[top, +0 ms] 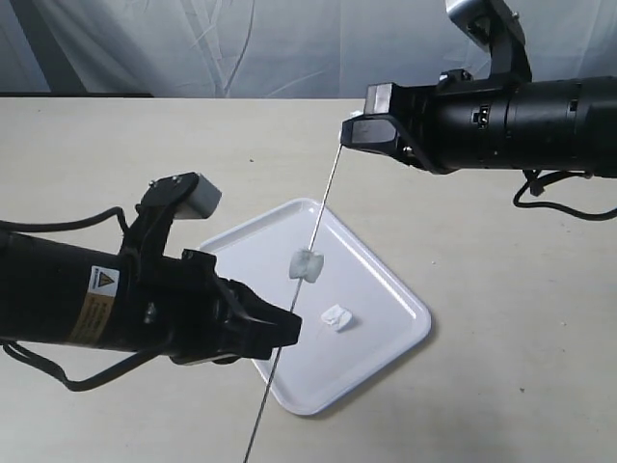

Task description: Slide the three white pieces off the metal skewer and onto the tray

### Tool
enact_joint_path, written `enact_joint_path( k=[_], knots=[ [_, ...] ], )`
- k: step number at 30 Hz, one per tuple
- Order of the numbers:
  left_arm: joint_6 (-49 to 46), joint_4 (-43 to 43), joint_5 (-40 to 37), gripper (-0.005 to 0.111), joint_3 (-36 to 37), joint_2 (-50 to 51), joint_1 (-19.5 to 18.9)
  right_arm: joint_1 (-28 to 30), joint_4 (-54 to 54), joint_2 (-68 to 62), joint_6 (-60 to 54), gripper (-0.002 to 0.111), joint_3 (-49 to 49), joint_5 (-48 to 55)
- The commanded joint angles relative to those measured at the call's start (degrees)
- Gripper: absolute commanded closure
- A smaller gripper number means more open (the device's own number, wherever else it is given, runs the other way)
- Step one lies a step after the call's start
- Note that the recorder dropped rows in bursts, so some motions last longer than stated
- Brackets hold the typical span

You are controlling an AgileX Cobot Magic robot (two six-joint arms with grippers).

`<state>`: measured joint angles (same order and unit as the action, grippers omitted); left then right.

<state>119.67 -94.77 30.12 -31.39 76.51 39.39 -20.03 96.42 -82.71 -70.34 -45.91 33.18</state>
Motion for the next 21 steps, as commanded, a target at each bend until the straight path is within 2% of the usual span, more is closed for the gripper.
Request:
enact_joint_path(
  k=[1,8,21],
  knots=[
    [-0.08,-2.85,2.66,0.107,2.83,0.15,0.2,0.67,3.52,0.12,-0.46,0.109,-1.35,-5.16],
    [-0.09,-2.48,2.49,0.107,5.25,0.15,0.2,0.67,3.52,0.12,-0.59,0.109,-1.36,-6.73],
    [-0.23,-2.43,5.22,0.107,5.2,0.15,0.2,0.67,3.52,0.12,-0.59,0.109,-5.27,-6.98]
  ],
)
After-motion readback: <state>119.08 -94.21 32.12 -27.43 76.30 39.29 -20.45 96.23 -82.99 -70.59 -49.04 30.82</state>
